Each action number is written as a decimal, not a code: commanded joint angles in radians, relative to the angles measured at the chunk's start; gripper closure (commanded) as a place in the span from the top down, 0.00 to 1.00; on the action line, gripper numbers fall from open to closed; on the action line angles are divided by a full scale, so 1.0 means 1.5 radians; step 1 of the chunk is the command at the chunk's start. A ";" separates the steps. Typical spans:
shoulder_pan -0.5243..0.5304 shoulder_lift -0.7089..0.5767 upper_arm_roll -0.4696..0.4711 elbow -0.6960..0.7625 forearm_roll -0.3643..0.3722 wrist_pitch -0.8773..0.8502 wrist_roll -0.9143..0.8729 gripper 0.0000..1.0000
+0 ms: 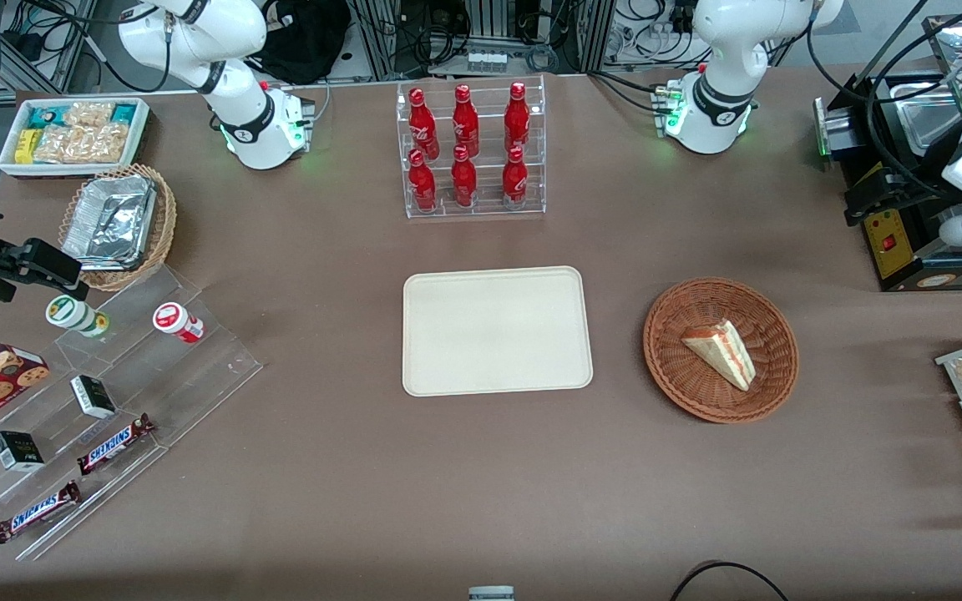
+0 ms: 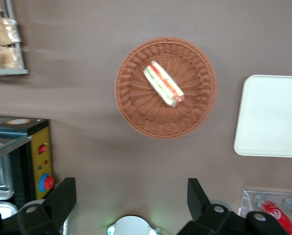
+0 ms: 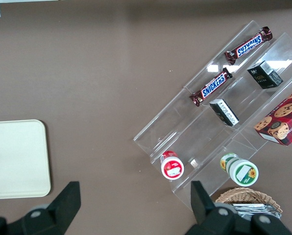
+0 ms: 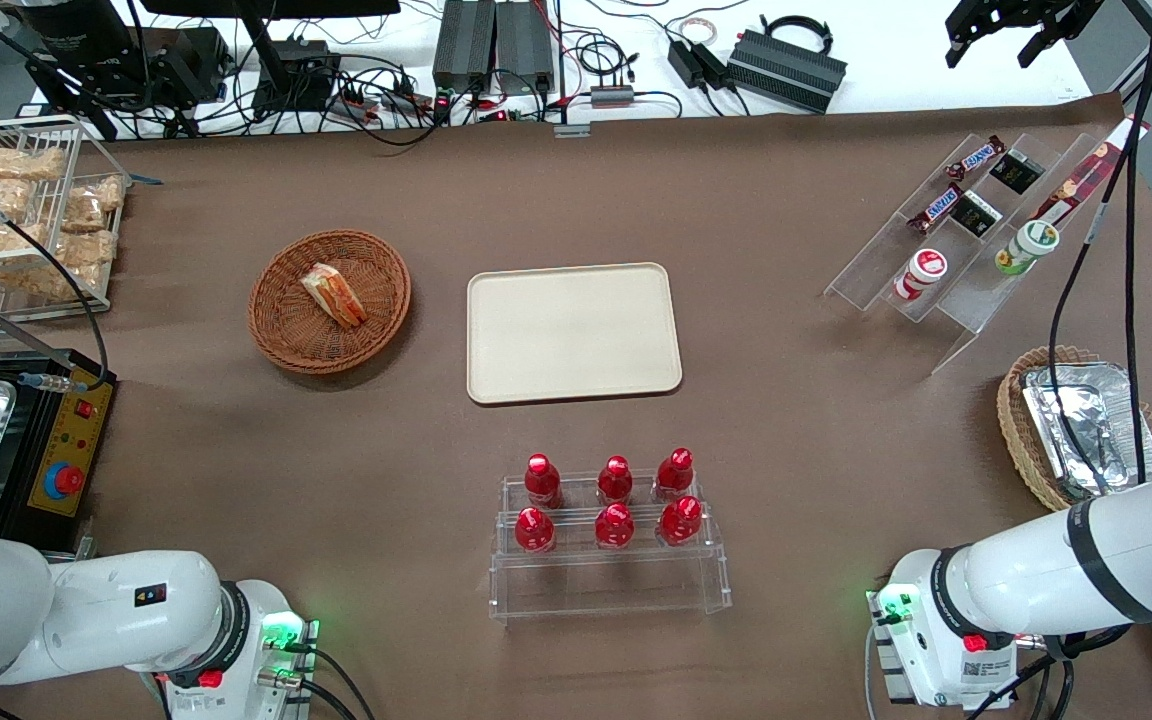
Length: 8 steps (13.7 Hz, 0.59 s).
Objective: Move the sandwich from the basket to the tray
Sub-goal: 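Move the left gripper over the sandwich in the wicker basket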
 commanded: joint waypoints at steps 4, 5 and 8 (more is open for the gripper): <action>0.006 -0.004 -0.004 -0.009 0.019 0.001 0.010 1.00; 0.006 0.012 -0.004 -0.009 0.022 0.006 0.007 1.00; 0.006 0.050 -0.005 -0.061 0.024 0.086 0.004 1.00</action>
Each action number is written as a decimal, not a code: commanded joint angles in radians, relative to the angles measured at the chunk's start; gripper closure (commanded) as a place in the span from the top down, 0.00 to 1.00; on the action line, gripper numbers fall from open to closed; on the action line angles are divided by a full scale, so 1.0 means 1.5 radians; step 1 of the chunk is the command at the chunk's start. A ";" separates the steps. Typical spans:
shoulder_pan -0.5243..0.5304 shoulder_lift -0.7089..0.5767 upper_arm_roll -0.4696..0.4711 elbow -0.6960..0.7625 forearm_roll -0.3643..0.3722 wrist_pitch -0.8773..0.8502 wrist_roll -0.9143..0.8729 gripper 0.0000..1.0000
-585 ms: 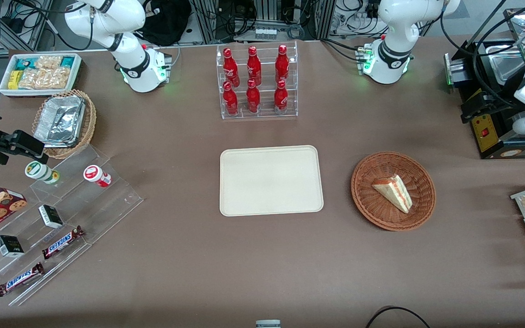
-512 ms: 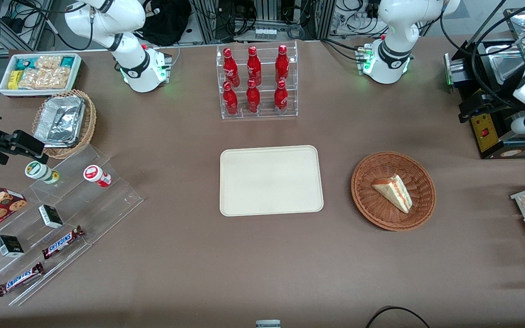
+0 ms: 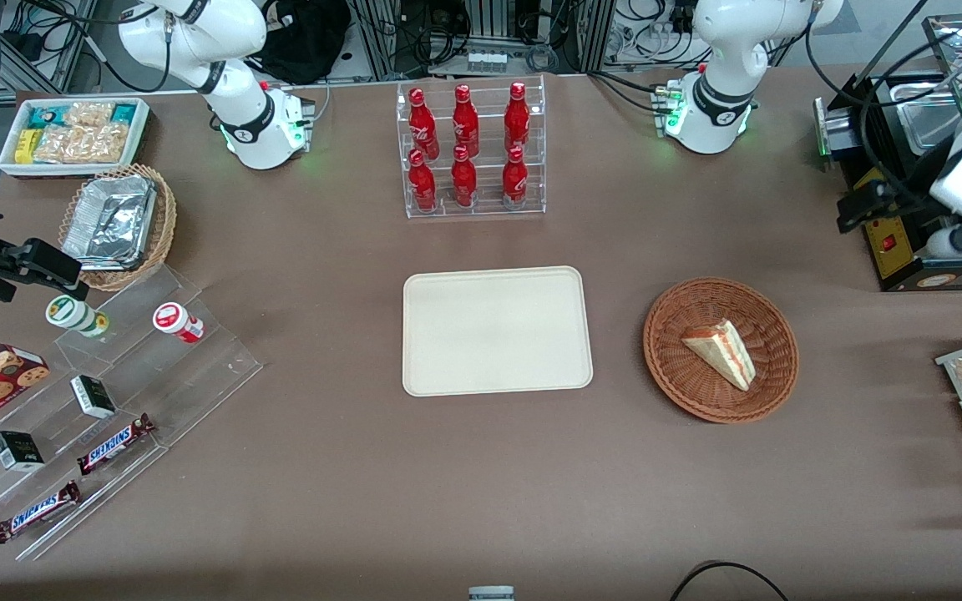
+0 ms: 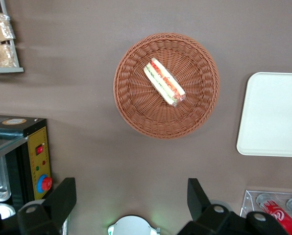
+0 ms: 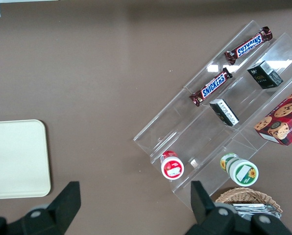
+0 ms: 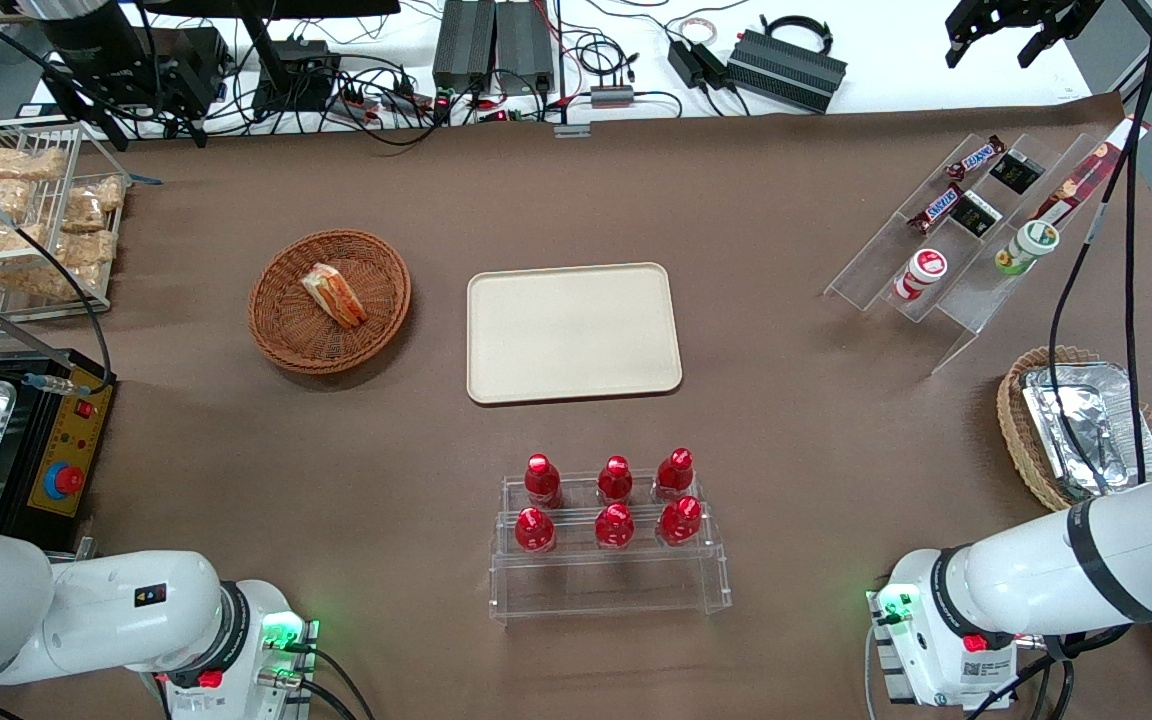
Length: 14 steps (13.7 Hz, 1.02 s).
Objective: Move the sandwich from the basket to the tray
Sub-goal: 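Move the left gripper over the sandwich in the wicker basket, then lower the left gripper and close it on the wrapped sandwich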
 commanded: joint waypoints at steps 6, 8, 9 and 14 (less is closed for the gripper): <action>0.004 0.024 -0.009 -0.210 0.000 0.287 -0.176 1.00; 0.004 0.033 -0.020 -0.255 -0.001 0.347 -0.260 1.00; 0.003 0.039 -0.025 -0.278 -0.001 0.383 -0.312 1.00; 0.003 0.109 -0.063 -0.357 0.002 0.563 -0.511 1.00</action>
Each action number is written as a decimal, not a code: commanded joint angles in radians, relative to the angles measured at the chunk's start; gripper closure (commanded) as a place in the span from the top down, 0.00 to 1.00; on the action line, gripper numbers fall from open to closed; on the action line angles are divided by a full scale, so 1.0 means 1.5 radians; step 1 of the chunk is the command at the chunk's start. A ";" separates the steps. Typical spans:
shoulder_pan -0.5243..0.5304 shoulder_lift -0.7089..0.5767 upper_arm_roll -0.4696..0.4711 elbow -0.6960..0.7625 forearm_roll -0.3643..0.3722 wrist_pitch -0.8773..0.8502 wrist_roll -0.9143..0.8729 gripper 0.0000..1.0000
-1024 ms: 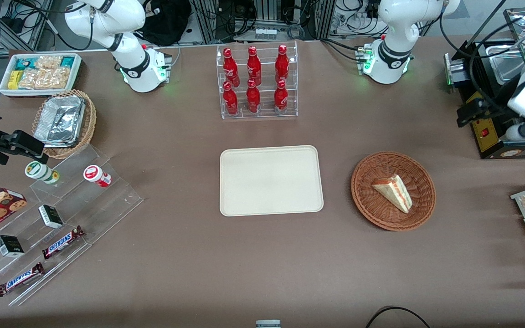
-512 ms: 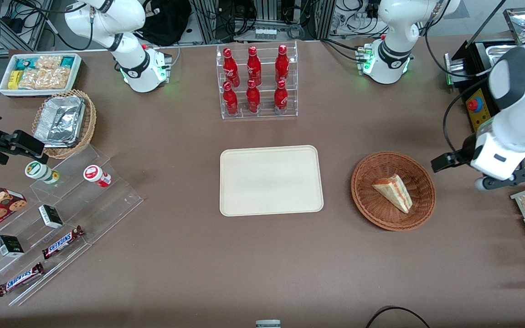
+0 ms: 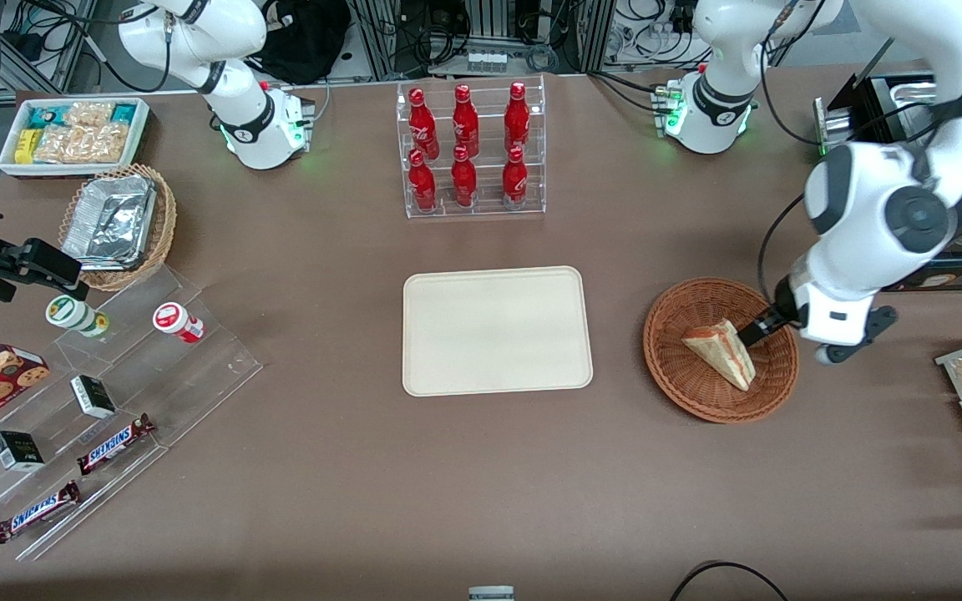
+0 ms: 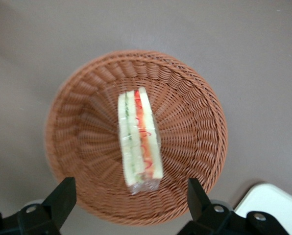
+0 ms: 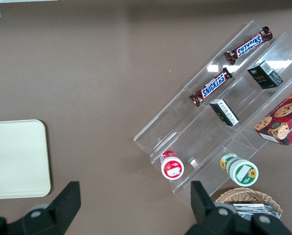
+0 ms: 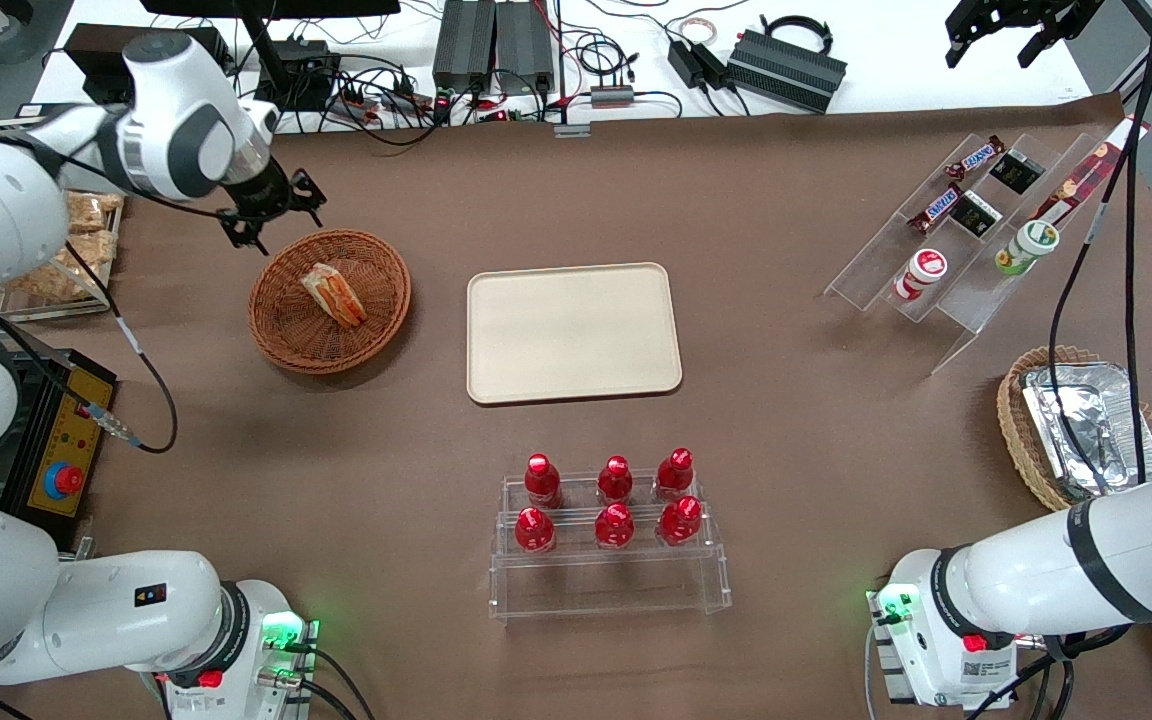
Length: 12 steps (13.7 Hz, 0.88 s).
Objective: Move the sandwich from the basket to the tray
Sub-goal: 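Lower the left gripper and close it on the wrapped sandwich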
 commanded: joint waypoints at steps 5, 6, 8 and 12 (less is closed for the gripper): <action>0.011 0.053 -0.017 -0.039 0.003 0.076 -0.123 1.00; 0.009 0.060 -0.017 -0.040 0.004 0.082 -0.138 1.00; 0.009 0.061 -0.017 -0.049 0.005 0.082 -0.139 1.00; 0.010 0.093 -0.017 -0.058 0.011 0.133 -0.137 0.86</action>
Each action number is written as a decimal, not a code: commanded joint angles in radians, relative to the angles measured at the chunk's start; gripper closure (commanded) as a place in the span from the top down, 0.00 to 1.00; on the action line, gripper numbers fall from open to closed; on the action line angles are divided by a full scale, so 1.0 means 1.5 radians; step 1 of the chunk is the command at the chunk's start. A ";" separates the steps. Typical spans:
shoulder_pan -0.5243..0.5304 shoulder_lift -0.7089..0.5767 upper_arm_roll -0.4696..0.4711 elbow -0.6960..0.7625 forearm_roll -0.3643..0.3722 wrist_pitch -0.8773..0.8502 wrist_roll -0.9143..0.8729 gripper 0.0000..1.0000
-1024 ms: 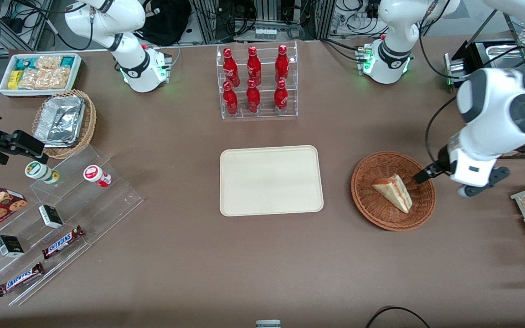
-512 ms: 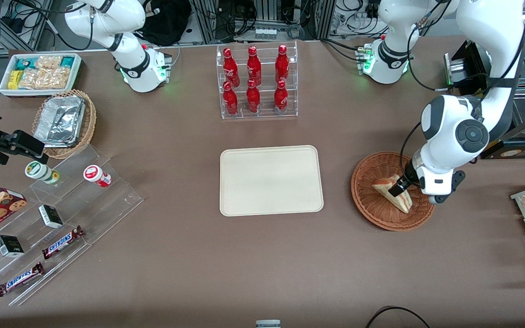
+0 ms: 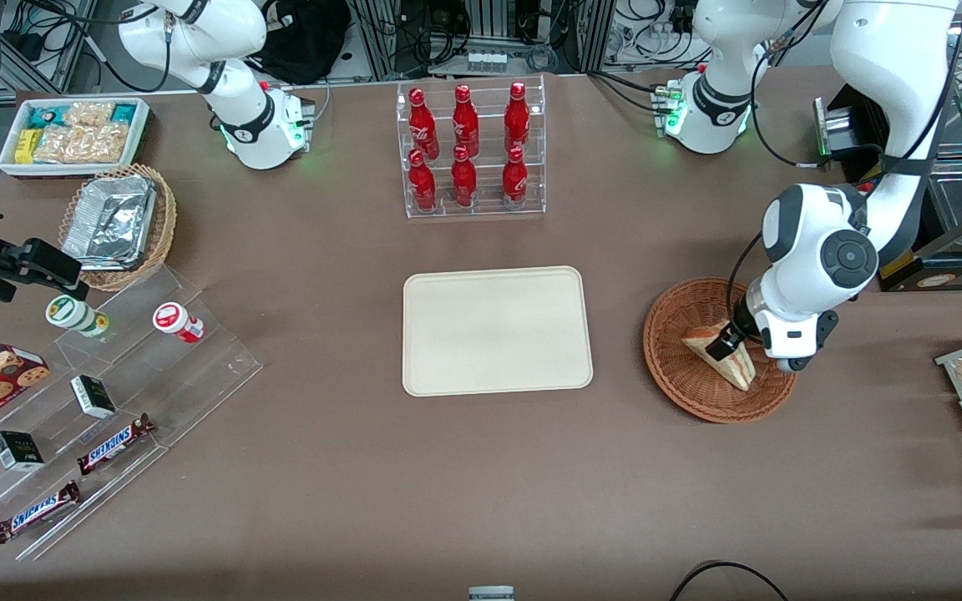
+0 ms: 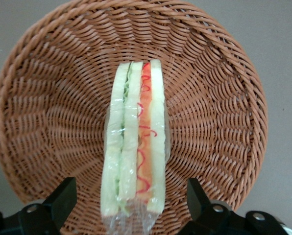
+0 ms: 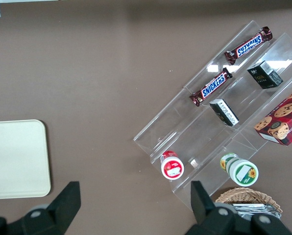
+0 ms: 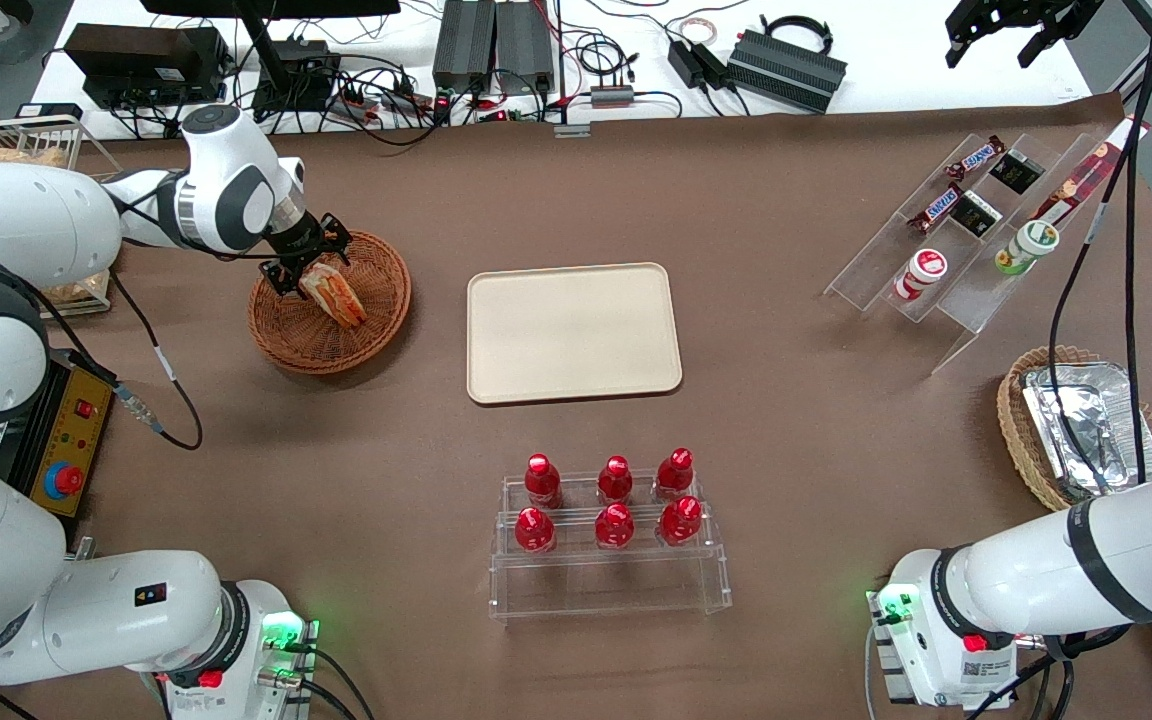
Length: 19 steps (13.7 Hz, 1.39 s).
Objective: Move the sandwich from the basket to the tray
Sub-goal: 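Lower the left gripper and close it on the wrapped sandwich, then lift the sandwich and carry it over the cream tray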
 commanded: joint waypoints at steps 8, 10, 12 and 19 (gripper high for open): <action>0.010 -0.062 0.002 0.042 0.011 -0.137 0.065 0.09; 0.010 -0.085 0.001 0.108 0.011 -0.247 0.078 0.09; 0.001 -0.083 -0.018 0.173 0.011 -0.307 0.077 0.09; -0.188 -0.024 -0.073 0.250 0.011 -0.313 0.025 0.09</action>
